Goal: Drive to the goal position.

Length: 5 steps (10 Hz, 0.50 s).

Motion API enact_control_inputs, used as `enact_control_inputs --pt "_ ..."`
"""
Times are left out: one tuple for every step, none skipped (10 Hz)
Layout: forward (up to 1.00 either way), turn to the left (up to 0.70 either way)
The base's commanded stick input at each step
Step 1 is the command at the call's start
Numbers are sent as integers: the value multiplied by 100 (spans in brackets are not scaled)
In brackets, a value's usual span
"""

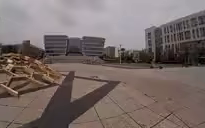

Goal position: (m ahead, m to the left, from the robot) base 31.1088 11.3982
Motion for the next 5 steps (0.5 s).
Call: enact_control_inputs --pt "100 0" --pt "100 40" --pt "100 40" --pt "100 11" --pt "100 0"
